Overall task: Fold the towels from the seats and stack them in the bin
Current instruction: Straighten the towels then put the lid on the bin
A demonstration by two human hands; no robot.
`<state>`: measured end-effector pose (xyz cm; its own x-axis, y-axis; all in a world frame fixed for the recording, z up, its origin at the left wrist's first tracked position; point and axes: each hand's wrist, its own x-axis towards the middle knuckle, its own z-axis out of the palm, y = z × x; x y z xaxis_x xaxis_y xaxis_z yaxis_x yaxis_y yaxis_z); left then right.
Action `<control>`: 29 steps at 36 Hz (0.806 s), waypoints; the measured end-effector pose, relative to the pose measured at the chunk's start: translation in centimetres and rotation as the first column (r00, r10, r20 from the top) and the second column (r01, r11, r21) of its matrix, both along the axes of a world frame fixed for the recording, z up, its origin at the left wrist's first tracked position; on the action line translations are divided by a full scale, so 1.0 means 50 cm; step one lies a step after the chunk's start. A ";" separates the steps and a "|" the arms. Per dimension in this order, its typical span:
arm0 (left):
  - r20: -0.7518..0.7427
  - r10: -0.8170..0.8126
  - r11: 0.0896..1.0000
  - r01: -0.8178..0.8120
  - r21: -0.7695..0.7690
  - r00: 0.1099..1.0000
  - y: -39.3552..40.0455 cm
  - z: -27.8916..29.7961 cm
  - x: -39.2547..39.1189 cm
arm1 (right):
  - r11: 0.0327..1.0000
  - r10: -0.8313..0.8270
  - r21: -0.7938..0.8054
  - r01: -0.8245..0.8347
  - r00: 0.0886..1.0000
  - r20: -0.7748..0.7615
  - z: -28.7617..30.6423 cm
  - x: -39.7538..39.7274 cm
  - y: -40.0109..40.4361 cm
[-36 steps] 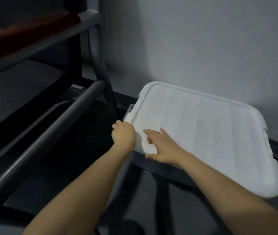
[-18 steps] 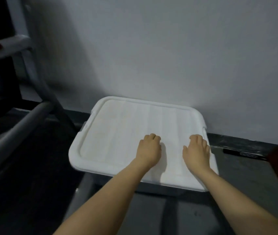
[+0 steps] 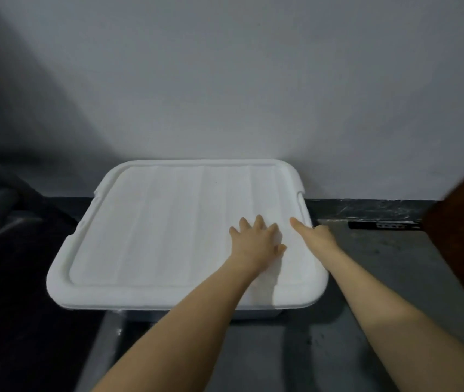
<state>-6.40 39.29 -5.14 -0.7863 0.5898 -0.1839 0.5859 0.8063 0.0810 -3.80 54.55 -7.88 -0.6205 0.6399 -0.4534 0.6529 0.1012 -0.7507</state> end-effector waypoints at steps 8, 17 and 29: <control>0.010 -0.017 0.999 0.018 -0.038 1.000 0.009 0.008 -0.004 | 0.916 0.071 0.400 -0.018 0.990 -0.119 0.011 0.024 -0.025; 0.018 -0.015 0.999 0.016 -0.052 1.000 0.004 0.007 -0.004 | 0.910 0.126 0.404 -0.094 0.991 -0.055 0.021 0.032 -0.041; 0.030 0.002 0.999 0.000 -0.048 1.000 -0.004 0.005 -0.001 | 0.836 0.164 0.535 -0.125 0.986 -0.026 0.027 0.042 -0.050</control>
<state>-6.46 39.11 -4.90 -0.7806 0.5790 -0.2356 0.5828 0.8104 0.0603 -1.71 52.07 -6.52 -0.7415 0.6705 -0.0248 0.5492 0.5853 -0.5965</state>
